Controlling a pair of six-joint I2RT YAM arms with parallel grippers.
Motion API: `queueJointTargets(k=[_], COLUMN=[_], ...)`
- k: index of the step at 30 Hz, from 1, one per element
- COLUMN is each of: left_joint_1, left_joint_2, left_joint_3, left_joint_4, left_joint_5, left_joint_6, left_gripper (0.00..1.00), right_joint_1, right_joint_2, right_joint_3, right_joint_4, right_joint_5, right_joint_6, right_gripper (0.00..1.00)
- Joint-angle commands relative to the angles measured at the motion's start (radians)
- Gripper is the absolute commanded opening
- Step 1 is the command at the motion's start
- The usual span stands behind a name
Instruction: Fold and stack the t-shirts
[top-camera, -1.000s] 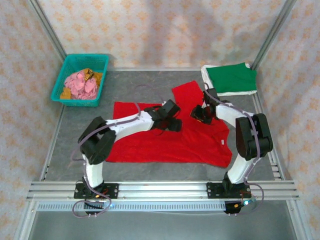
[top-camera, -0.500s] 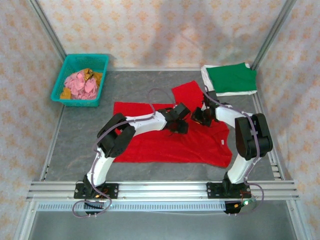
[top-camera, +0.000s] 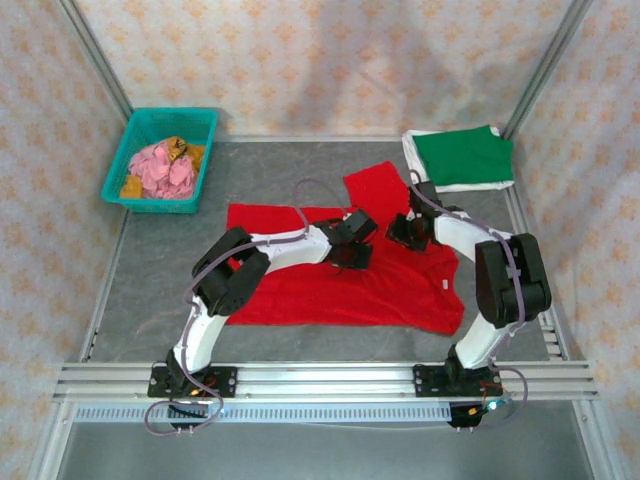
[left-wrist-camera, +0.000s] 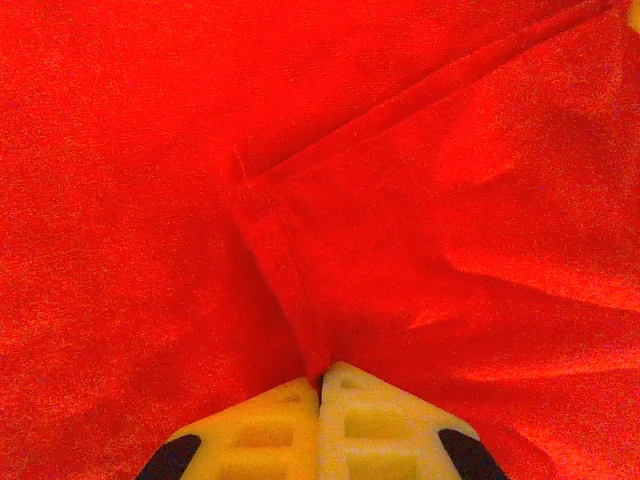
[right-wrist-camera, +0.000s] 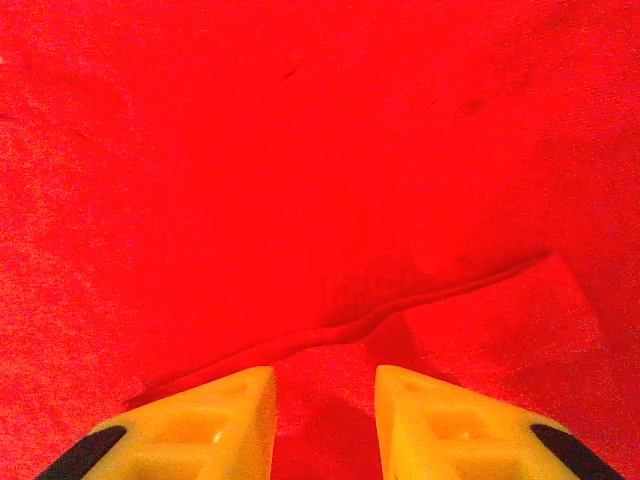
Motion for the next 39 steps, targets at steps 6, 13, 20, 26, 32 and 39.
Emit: queueJointTargets(k=[6, 13, 20, 26, 32, 39], left_joint_1=[-0.008, -0.008, -0.008, -0.007, -0.007, -0.007], left_joint_2=[0.013, 0.020, 0.019, 0.005, -0.010, -0.048], left_joint_3=[-0.076, -0.050, -0.042, -0.024, 0.006, 0.050], left_joint_4=[-0.041, -0.048, -0.051, -0.063, -0.085, -0.123], left_joint_5=[-0.043, -0.046, -0.053, -0.065, -0.076, -0.094], left_joint_6=[-0.026, -0.018, -0.021, -0.013, -0.008, 0.009], left_gripper=[0.00, 0.00, 0.00, 0.00, 0.00, 0.00], right_joint_1=[-0.001, 0.009, 0.040, 0.055, 0.051, 0.038], right_joint_2=[0.017, 0.025, 0.059, 0.065, 0.025, -0.070], right_joint_3=[0.008, 0.030, 0.030, 0.041, 0.051, 0.050], right_joint_4=[-0.044, -0.054, -0.087, -0.119, -0.133, -0.150], right_joint_5=[0.046, -0.140, -0.134, -0.145, -0.115, -0.072], right_joint_6=[-0.029, -0.086, -0.117, -0.136, -0.119, -0.110], right_gripper=[0.33, 0.40, 0.39, 0.20, 0.01, 0.00])
